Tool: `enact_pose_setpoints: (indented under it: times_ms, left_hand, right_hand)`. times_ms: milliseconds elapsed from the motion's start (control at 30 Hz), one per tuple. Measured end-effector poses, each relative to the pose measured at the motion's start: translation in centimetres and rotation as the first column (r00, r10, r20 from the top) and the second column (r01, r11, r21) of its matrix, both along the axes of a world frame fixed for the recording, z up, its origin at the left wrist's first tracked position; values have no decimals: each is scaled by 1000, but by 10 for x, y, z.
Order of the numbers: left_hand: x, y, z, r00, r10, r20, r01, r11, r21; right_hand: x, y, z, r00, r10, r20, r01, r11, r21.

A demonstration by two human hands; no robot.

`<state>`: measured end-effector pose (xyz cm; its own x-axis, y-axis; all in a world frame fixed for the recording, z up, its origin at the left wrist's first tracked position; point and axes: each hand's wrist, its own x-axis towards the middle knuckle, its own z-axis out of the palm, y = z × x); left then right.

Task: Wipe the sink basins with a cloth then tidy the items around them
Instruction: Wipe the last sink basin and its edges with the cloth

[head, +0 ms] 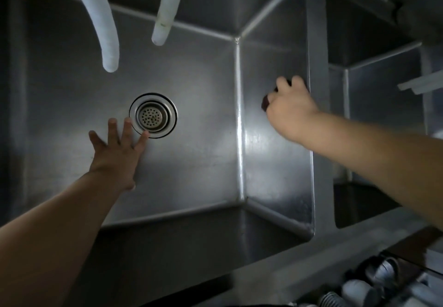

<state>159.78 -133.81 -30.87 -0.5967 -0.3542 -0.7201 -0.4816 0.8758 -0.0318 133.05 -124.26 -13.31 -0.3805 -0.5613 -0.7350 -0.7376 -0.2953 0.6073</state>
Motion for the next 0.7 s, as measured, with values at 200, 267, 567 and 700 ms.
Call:
enact_pose_setpoints:
  times_ms: [200,267,567,700]
  left_hand:
    - [3,-2,2,1000,12,-14,-11,999,30]
    - [2,-2,3,1000,23,-17,-22,999,36]
    - [-1,-5,-7,1000,19,12,-19,999,32]
    - [-6,-5,-8,999,-21,39,21,1000,18]
  right_hand:
    - [59,70,-32,938,-261,228,200,945,259]
    - [70,70,-49,861,-416,293,328,894,304]
    - [106,-36,-141,623,-160,766,645,659,-387]
    - [109,-66,-176,687,10,727,459,769,-445]
